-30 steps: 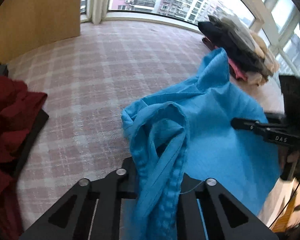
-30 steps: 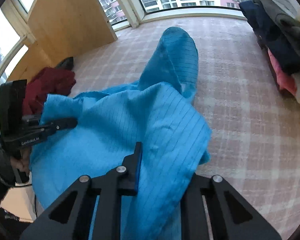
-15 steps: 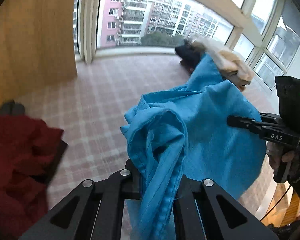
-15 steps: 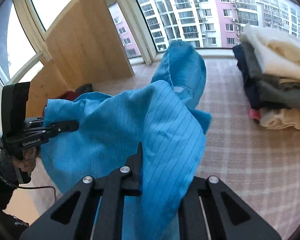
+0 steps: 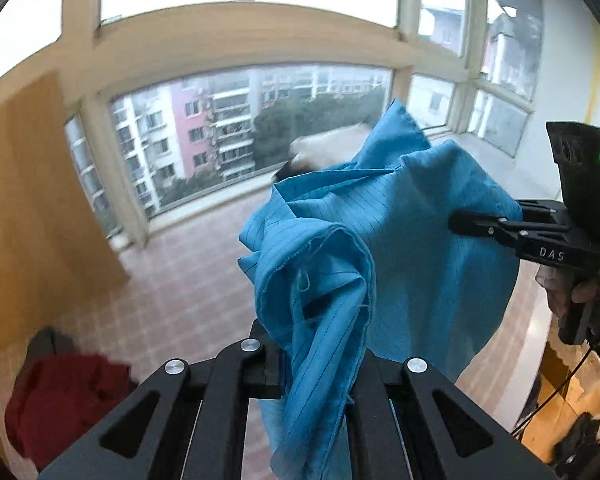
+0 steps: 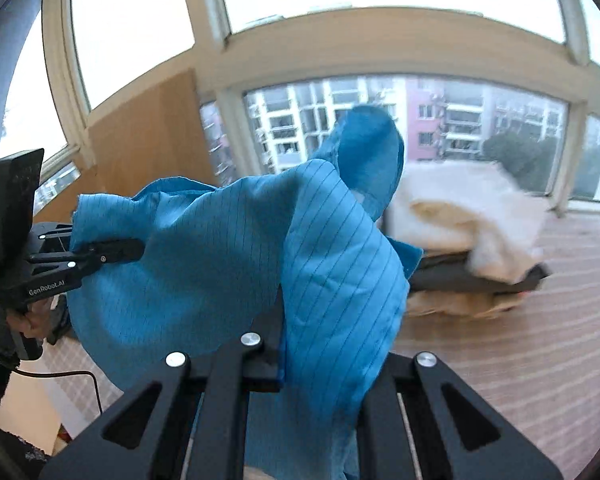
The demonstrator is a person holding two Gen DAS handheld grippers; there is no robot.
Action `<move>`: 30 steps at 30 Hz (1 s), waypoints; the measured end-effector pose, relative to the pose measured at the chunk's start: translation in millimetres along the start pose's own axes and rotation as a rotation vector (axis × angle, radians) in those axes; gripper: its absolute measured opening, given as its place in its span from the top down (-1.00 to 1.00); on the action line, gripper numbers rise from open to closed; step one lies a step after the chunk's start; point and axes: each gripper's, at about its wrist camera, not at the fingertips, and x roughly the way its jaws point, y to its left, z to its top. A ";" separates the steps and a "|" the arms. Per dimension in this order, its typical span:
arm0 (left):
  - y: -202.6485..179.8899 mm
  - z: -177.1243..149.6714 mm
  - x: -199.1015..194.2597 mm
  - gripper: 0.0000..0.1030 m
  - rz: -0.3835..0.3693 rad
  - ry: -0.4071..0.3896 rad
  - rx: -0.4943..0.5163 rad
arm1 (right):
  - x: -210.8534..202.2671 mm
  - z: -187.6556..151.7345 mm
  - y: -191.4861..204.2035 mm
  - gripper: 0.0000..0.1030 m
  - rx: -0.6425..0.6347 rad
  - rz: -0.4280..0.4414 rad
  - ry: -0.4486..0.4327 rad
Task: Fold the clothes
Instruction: 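Grasp the folded jacket with both tools and lift it, then carry the jacket with both tools toward the stack of clothes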
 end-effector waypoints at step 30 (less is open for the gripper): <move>-86.9 328.4 88.3 0.91 -0.109 -0.132 0.120 | -62.8 227.4 -194.5 0.87 -0.052 -0.163 -0.174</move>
